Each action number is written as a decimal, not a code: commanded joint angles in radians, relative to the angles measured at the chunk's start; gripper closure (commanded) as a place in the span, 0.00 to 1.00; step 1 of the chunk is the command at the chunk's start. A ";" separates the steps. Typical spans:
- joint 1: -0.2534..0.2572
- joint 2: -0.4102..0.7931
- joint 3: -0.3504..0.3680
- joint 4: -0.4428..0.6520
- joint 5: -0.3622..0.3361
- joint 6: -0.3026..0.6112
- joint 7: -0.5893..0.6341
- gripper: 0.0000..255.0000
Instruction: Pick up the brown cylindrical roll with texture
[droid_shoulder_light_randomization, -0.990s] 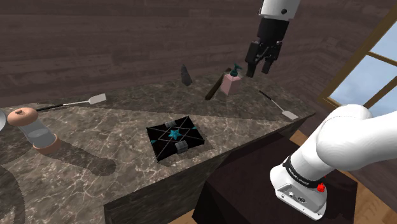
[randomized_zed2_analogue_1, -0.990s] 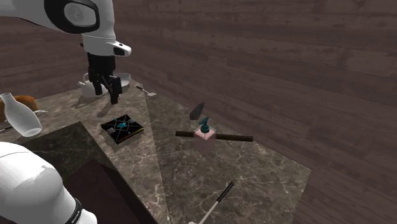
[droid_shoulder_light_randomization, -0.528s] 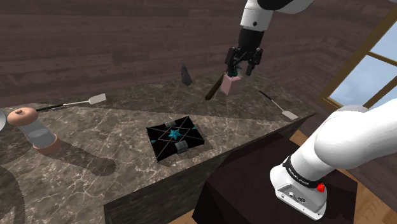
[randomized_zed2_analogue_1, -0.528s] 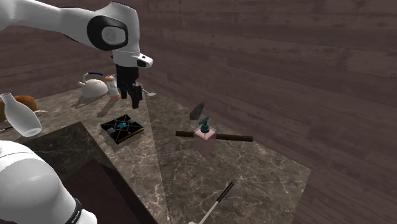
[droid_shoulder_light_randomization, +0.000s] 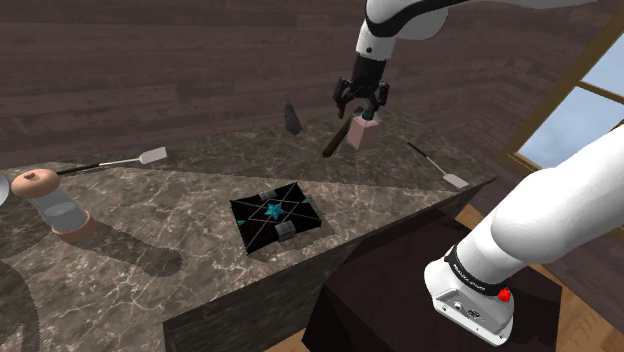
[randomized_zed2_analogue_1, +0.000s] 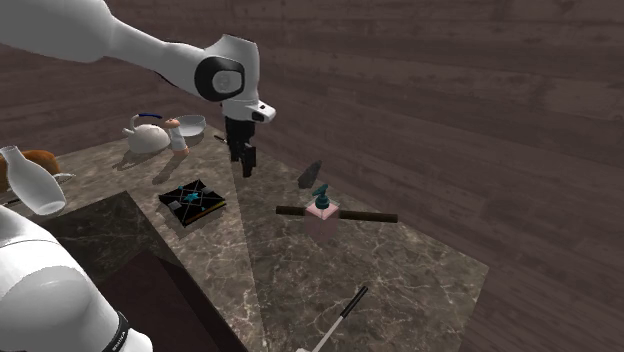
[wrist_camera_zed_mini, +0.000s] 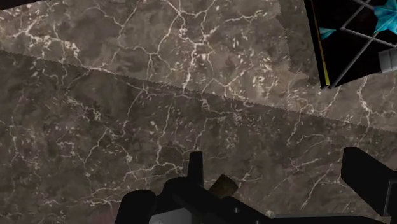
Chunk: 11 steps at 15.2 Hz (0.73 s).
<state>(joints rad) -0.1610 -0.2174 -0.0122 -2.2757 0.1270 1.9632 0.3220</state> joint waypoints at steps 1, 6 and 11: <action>-0.013 0.066 -0.008 0.025 0.000 0.048 0.028 0.00; -0.043 0.229 -0.033 0.121 0.004 0.130 0.094 0.00; -0.073 0.386 -0.064 0.233 0.016 0.189 0.153 0.00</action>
<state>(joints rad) -0.2255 0.1362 -0.0676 -2.0690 0.1403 2.1436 0.4657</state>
